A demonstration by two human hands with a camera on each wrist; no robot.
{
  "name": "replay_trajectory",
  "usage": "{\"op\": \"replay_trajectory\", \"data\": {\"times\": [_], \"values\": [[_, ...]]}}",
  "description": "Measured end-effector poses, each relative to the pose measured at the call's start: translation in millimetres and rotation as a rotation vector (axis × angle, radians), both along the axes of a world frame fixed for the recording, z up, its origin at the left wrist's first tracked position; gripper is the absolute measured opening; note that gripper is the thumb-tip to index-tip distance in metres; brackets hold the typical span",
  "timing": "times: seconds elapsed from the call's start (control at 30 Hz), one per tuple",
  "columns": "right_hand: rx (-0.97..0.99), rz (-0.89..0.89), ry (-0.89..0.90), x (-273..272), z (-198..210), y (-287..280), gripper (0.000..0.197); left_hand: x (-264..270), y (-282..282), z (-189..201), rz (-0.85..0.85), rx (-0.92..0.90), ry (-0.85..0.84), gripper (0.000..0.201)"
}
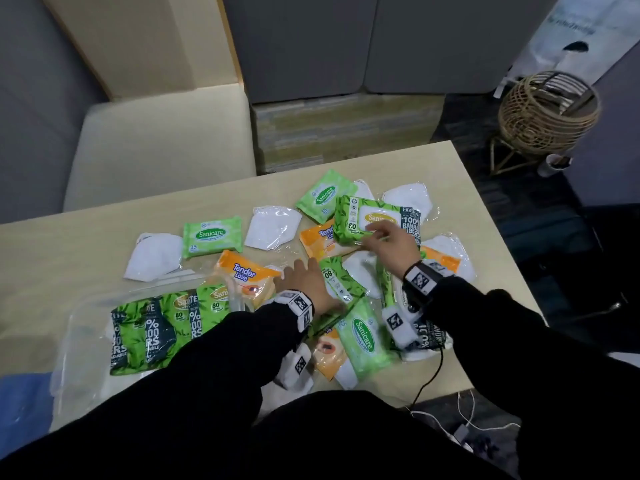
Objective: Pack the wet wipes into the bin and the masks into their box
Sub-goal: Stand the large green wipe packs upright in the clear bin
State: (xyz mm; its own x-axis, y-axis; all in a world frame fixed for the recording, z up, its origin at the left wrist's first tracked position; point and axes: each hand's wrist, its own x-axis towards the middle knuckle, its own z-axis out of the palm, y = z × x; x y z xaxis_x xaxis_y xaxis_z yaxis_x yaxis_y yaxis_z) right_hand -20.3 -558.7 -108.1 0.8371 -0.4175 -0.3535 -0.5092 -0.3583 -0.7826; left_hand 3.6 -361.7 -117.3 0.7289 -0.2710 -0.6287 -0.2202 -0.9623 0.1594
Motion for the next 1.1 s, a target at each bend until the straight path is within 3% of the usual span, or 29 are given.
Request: {"op": "replay_trajectory", "data": {"times": [0.1, 0.17, 0.23, 0.33, 0.43, 0.57, 0.7, 0.8, 0.87, 0.93, 1.03, 1.1], "values": [[-0.140, -0.268, 0.026, 21, 4, -45, 0.052, 24, -22, 10, 0.142, -0.357, -0.067, 0.101], [-0.041, -0.384, 0.155, 30, 3, -65, 0.060, 42, -38, 18, 0.262, -0.532, -0.048, 0.097], [0.102, -0.371, 0.285, 34, 3, -73, 0.052, 59, -51, 24, 0.386, -0.607, 0.073, 0.099], [0.157, -0.291, 0.355, 40, 6, -79, 0.052, 76, -64, 23, 0.553, -0.645, 0.280, 0.092], [0.149, -0.386, 0.284, 38, 5, -72, 0.031, 80, -70, 27, 0.673, -0.735, 0.336, 0.069], [0.319, -0.383, 0.151, 35, 34, -58, 0.020, 71, -62, 39, 1.009, -0.914, 0.478, 0.052], [0.436, -0.282, -0.037, 37, 79, -40, 0.022, 58, -31, 62, 1.050, -1.005, 0.531, 0.042], [0.621, -0.179, -0.073, 32, 111, -18, 0.024, 50, 7, 90, 1.018, -1.060, 0.492, 0.060], [0.774, -0.079, -0.120, 25, 129, 3, 0.038, 46, 37, 104, 0.993, -1.062, 0.411, 0.063], [0.831, 0.075, -0.189, 19, 142, 30, 0.069, 40, 72, 119, 1.011, -1.081, 0.346, 0.046], [0.761, 0.216, -0.274, 18, 159, 81, 0.102, 27, 125, 137, 1.039, -1.167, 0.342, 0.039], [0.718, 0.294, -0.301, 23, 169, 117, 0.114, 14, 159, 147, 1.052, -1.229, 0.337, 0.038]]}}
